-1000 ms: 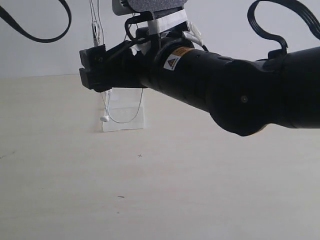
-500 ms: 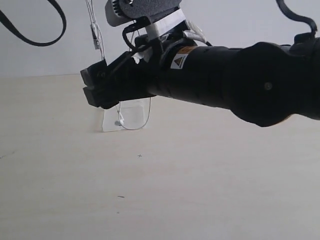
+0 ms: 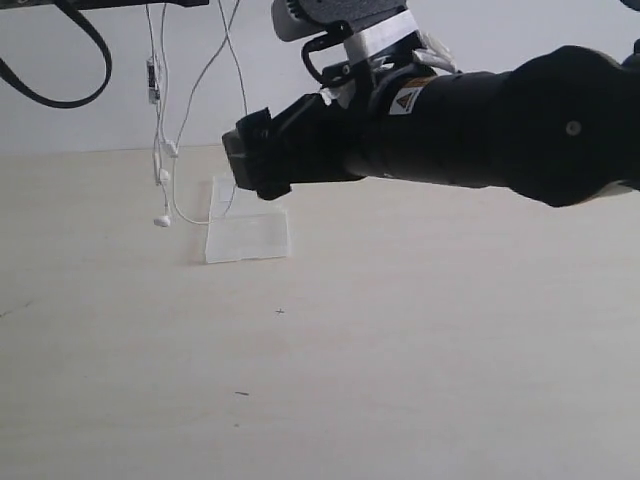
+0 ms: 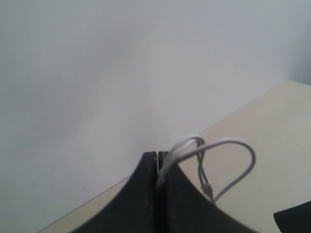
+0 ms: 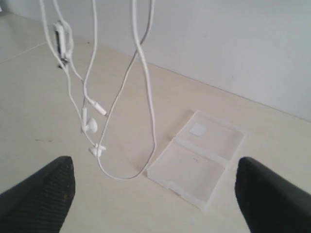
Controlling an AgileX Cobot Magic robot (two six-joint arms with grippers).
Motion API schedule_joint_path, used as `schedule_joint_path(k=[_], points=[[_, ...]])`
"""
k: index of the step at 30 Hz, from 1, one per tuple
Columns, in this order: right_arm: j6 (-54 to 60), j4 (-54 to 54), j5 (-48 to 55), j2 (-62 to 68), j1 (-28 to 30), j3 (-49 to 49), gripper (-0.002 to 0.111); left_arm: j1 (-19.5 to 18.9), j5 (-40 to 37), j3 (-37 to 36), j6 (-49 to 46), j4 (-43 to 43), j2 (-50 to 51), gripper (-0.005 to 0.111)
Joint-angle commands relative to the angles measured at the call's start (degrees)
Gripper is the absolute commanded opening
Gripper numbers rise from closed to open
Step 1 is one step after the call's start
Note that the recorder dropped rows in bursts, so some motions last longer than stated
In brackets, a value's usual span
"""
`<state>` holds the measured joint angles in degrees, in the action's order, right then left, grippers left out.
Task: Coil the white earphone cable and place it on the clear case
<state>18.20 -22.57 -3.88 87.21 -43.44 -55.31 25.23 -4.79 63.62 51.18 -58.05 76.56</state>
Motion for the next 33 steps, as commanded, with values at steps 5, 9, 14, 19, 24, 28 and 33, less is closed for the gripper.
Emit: schedule_joint_path(k=[5, 9, 14, 19, 24, 28, 33], points=[[4.8, 2.3, 7.4, -0.8, 0.9, -0.4, 0.084, -0.2, 1.3, -0.3, -2.5, 0.0, -0.7, 0.0], [4.8, 4.1, 10.8, -2.6, 0.9, -0.4, 0.084, -2.0, 1.9, -0.9, -3.4, 0.2, -0.8, 0.0], [4.8, 6.5, 15.8, -6.2, 0.9, -0.4, 0.084, -6.5, 9.5, -3.5, 4.7, 0.3, -0.6, 0.0], [4.8, 8.6, 17.4, -9.3, 0.9, -0.4, 0.084, -10.9, 22.1, -5.0, 6.4, -1.2, 0.9, 0.0], [4.8, 8.8, 18.5, -9.8, 0.9, -0.4, 0.084, -14.5, 33.1, -5.0, 18.9, -17.2, 2.3, 0.0], [4.8, 8.8, 20.1, -9.8, 0.8, -0.4, 0.084, -18.9, 44.0, -5.0, 26.9, -23.1, 3.7, 0.0], [4.8, 7.1, 21.6, -9.8, 0.8, -0.4, 0.084, -25.2, 53.4, -4.6, 27.0, -28.1, 4.2, 0.0]])
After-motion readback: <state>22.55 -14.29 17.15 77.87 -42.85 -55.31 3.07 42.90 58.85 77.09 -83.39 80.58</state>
